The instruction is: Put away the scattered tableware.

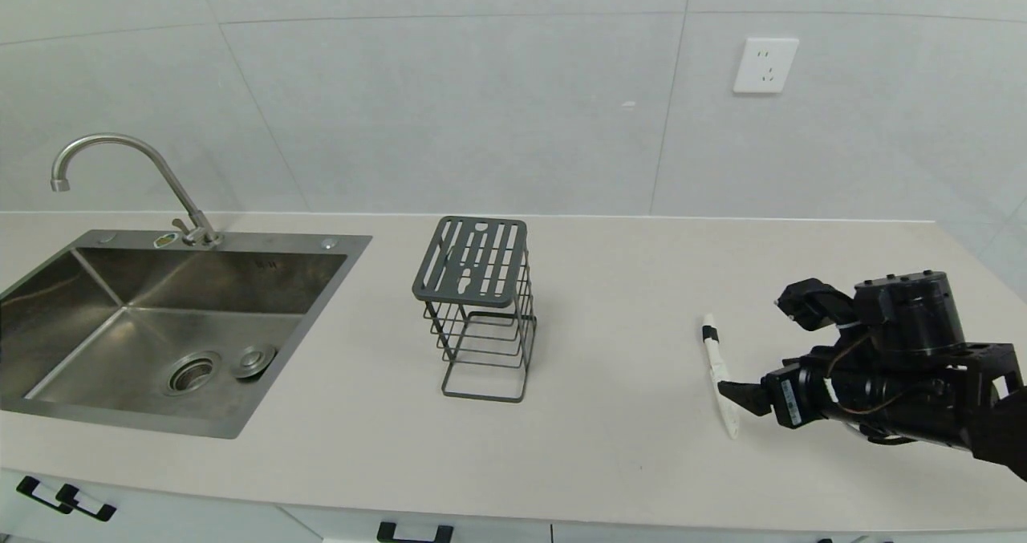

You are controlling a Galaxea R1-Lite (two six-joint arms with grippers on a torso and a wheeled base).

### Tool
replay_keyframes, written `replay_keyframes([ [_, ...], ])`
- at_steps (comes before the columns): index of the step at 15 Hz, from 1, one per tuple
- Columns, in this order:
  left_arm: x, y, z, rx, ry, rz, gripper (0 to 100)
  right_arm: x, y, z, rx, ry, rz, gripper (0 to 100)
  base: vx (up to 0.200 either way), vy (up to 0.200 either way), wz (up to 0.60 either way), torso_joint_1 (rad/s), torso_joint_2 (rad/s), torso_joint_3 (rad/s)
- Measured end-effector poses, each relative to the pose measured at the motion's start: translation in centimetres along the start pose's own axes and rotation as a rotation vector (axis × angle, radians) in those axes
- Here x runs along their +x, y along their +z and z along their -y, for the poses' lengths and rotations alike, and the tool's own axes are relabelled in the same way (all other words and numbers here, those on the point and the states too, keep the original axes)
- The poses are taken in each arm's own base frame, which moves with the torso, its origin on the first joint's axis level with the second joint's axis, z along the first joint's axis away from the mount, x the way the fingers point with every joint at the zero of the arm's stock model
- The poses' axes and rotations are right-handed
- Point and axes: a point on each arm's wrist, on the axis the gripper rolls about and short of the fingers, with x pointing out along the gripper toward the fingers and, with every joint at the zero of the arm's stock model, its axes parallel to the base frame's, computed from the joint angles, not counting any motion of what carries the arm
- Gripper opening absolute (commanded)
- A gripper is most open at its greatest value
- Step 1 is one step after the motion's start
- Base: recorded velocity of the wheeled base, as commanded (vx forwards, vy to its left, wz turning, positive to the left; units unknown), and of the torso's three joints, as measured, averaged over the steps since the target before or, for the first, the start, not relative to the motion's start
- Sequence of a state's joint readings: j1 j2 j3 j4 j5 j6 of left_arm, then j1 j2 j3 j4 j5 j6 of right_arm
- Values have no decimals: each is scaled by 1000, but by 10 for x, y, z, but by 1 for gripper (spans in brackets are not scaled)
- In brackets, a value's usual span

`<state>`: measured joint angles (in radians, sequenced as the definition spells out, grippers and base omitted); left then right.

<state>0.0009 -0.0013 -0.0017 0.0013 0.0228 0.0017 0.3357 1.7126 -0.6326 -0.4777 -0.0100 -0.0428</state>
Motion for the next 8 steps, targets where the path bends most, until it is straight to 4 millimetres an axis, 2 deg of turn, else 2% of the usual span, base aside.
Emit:
replay_keyframes([
  [8,0,0,0,-2,0,0,100,50,4,1,-1,-36,-60,100,0,0,0,0,0,0],
])
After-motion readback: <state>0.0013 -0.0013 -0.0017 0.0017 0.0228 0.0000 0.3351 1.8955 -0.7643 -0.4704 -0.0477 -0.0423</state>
